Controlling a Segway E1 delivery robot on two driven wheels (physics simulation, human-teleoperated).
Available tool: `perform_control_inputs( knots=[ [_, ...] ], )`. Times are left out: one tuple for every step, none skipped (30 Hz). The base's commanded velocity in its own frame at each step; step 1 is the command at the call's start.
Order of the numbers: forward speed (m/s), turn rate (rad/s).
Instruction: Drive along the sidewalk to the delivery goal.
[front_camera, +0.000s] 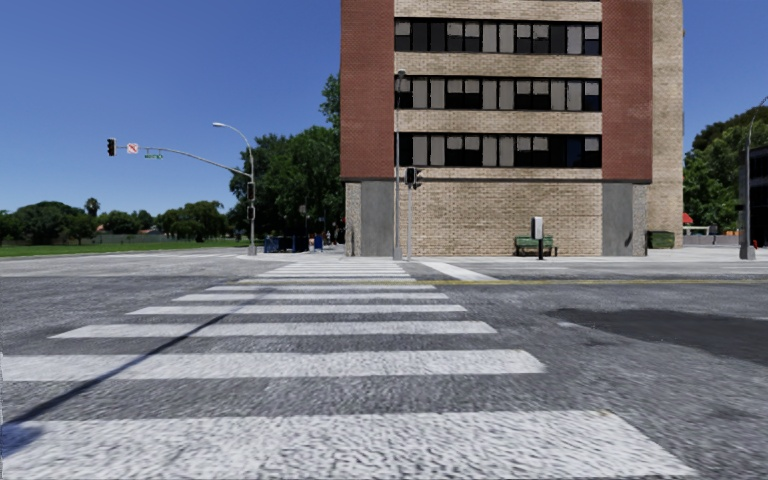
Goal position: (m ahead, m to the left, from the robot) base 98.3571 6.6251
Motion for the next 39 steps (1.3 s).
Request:
perform_control_inputs(
  knots=[
    [2.0, 0.0],
    [2.0, 0.0],
    [2.0, 0.0],
    [2.0, 0.0],
    [2.0, 0.0],
    [2.0, 0.0],
    [2.0, 0.0],
    [2.0, 0.0],
    [2.0, 0.0],
    [2.0, 0.0],
    [2.0, 0.0],
    [2.0, 0.0],
    [2.0, 0.0],
    [2.0, 0.0],
    [2.0, 0.0],
    [2.0, 0.0],
    [2.0, 0.0],
    [2.0, 0.0],
    [2.0, 0.0],
    [2.0, 0.0],
    [2.0, 0.0],
    [2.0, 0.0],
    [2.0, 0.0],
    [2.0, 0.0],
    [2.0, 0.0],
    [2.0, 0.0],
    [2.0, 0.0],
    [2.0, 0.0],
    [2.0, 0.0],
    [2.0, 0.0],
    [2.0, 0.0],
    [2.0, 0.0],
    [2.0, 0.0],
    [2.0, 0.0],
    [2.0, 0.02],
    [2.0, 0.02],
    [2.0, 0.13],
    [2.0, 0.22],
    [2.0, 0.25]
  ],
)
